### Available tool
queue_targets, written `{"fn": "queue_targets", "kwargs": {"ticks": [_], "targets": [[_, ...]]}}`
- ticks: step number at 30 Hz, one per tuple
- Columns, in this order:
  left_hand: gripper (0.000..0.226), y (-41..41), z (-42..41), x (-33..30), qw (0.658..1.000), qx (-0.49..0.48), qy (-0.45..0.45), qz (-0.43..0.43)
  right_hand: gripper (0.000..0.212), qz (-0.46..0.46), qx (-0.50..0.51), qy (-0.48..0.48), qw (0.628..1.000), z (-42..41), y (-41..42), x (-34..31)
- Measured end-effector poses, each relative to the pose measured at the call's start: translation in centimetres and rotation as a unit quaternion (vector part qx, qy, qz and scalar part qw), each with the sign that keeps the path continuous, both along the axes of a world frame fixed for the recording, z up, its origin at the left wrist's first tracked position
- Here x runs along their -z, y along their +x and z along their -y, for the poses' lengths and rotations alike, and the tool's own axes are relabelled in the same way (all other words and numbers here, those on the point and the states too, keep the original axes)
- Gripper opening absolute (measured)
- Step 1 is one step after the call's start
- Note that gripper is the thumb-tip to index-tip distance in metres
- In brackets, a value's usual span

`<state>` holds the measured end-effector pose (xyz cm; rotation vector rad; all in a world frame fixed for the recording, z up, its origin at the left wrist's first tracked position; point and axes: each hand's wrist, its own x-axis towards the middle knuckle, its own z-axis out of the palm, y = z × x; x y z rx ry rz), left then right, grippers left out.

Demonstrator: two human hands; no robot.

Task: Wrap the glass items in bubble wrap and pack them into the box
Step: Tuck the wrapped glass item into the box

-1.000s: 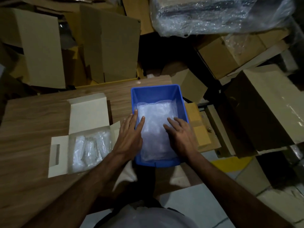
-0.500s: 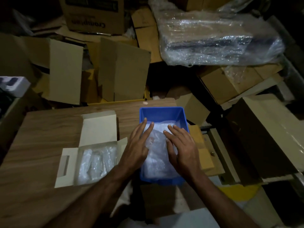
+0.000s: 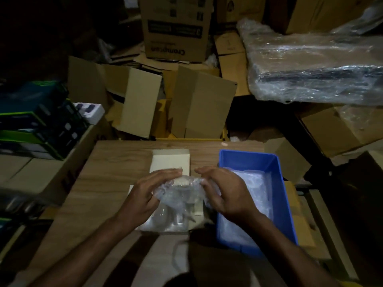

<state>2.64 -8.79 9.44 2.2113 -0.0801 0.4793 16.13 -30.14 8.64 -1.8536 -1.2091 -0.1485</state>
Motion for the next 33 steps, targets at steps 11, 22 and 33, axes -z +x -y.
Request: {"fn": "queue_targets", "kwargs": {"ticks": [11, 22, 33], "targets": [[0.037, -1.3, -3.6, 2.0, 0.817, -0.31, -0.454, -0.174, 0.077, -0.808, -0.016, 0.145, 0.57, -6.8, -4.3, 0.3], [0.029, -4.8, -8.0, 5.0, 0.803, -0.307, -0.465, -0.21, 0.08, -0.602, 0.119, 0.072, 0.786, -8.8, -6.0, 4.7], [0.062, -7.6, -11.5, 3.8, 0.91, -0.098, -0.28, -0.289, 0.053, -0.378, 0.088, -0.132, 0.912, -7.8, -5.3, 4.7]]}}
